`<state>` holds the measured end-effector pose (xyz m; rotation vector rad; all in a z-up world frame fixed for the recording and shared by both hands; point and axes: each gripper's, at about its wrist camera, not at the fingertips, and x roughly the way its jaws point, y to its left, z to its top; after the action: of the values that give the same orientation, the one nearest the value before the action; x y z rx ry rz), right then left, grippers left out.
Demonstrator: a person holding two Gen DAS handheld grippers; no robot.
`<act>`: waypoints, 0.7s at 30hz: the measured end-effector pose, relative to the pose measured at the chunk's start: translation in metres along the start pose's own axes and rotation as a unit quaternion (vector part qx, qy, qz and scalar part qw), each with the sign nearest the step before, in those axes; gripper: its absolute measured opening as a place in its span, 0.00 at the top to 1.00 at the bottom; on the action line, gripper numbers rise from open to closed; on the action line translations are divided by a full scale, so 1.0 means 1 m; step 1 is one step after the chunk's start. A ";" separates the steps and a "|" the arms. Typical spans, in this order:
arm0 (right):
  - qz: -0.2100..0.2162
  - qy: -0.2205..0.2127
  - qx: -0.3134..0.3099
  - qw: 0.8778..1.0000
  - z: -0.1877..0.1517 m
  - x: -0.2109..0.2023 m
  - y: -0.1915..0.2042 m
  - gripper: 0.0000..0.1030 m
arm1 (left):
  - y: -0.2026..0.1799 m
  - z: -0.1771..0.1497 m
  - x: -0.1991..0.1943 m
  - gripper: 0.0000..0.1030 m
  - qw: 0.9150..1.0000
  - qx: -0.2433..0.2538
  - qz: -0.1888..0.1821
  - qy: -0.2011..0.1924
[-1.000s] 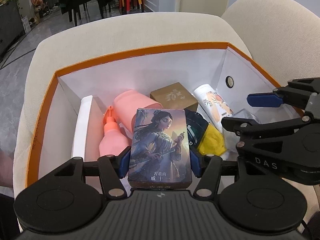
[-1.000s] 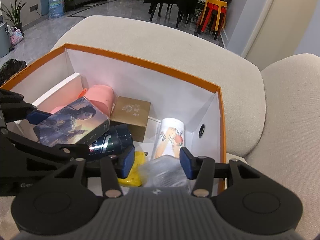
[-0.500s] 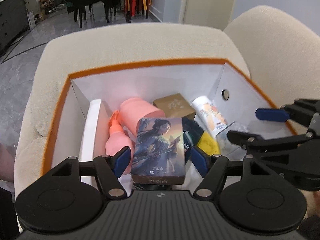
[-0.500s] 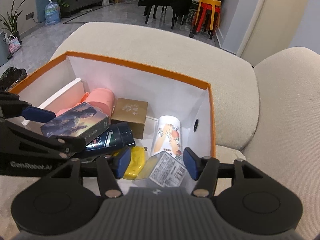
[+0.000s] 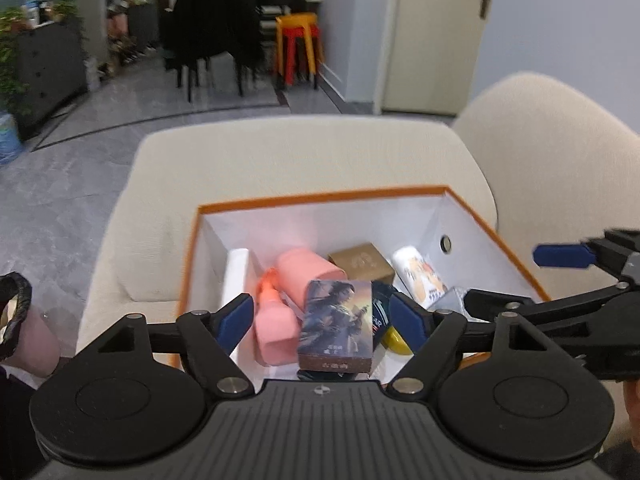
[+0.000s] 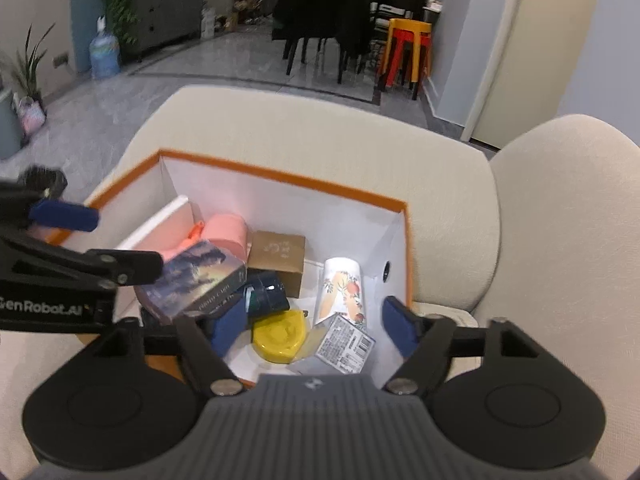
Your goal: Organize rigid objects
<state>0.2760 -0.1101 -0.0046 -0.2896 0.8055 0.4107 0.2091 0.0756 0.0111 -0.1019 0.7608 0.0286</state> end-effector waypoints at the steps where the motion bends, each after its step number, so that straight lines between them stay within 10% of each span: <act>1: 0.004 -0.002 0.010 1.000 0.000 -0.004 -0.002 0.21 | 0.002 -0.001 -0.004 0.08 1.000 -0.005 0.004 -0.003; 6: 0.012 -0.017 0.037 0.999 -0.004 -0.025 -0.003 0.15 | 0.009 -0.007 -0.026 0.02 0.998 -0.015 0.060 -0.017; 21: 0.006 -0.060 0.120 0.991 -0.029 -0.076 0.002 0.03 | 0.004 -0.019 -0.046 0.02 0.998 -0.034 0.062 -0.004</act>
<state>0.2092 -0.1388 0.0330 -0.0354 0.7300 0.3348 0.1623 0.0777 0.0291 -0.1192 0.7568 0.1724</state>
